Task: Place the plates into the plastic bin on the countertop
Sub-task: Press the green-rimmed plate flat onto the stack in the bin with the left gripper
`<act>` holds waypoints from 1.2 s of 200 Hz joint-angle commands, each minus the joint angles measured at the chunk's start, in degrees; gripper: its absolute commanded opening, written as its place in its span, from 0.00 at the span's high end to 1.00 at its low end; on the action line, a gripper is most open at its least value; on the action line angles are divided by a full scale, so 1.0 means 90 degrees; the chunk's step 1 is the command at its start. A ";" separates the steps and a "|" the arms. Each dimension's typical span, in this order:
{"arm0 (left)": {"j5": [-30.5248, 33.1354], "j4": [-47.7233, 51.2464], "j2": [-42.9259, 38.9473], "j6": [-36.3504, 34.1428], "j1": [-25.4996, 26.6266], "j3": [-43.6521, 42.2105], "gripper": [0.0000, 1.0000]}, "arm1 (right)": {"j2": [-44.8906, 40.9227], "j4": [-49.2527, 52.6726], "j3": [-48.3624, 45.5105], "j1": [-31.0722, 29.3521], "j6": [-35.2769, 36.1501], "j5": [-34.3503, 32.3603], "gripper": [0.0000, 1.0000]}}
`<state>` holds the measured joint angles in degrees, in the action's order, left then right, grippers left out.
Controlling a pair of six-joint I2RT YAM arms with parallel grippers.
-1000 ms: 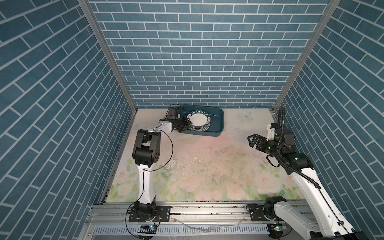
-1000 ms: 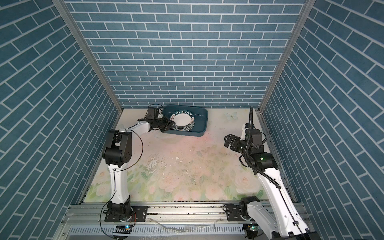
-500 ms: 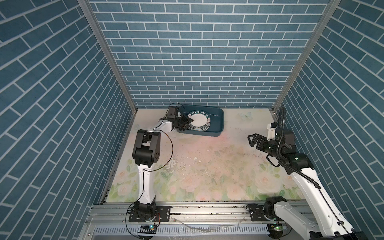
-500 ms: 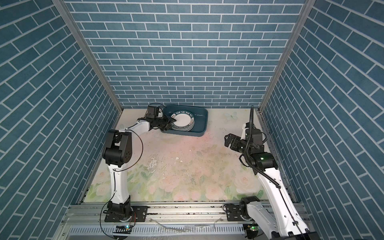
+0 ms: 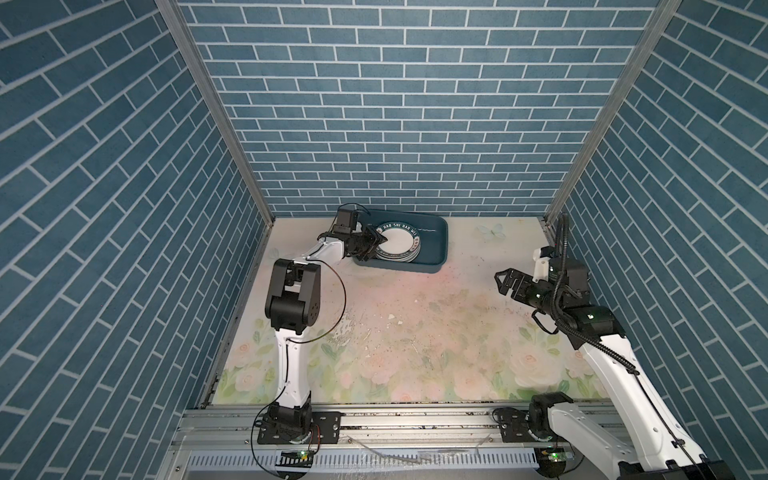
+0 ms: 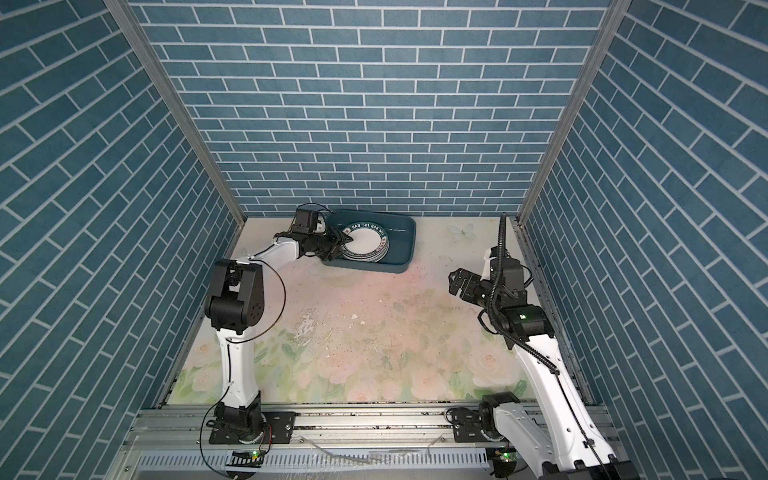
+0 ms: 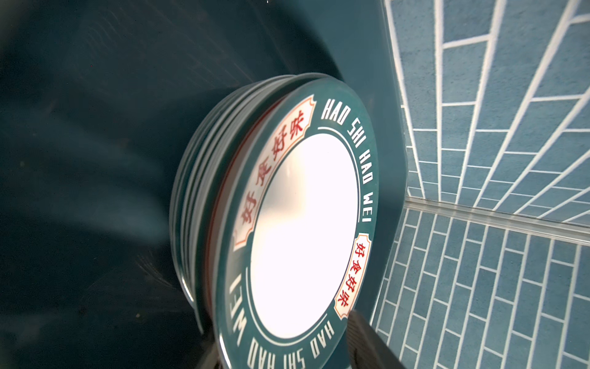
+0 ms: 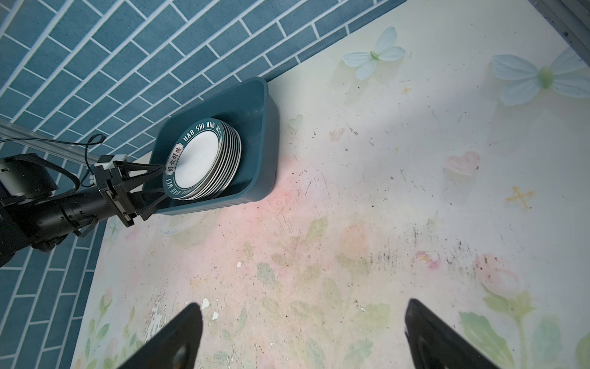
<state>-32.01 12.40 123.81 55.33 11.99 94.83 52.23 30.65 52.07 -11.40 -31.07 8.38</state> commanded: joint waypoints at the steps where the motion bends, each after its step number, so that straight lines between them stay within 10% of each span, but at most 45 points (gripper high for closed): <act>1: 0.0178 0.0673 0.0069 -0.0391 0.0030 0.0260 0.39 | 0.0040 -0.0168 -0.0052 0.0050 -0.0005 0.0108 0.02; 240: 0.0544 0.2158 0.0461 -0.1319 0.0077 0.1463 0.28 | 0.0175 -0.0472 -0.0218 0.0260 0.0047 0.0553 0.02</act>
<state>-27.99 32.27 127.20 43.90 12.03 106.98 55.27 26.94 51.03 -9.43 -31.05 12.67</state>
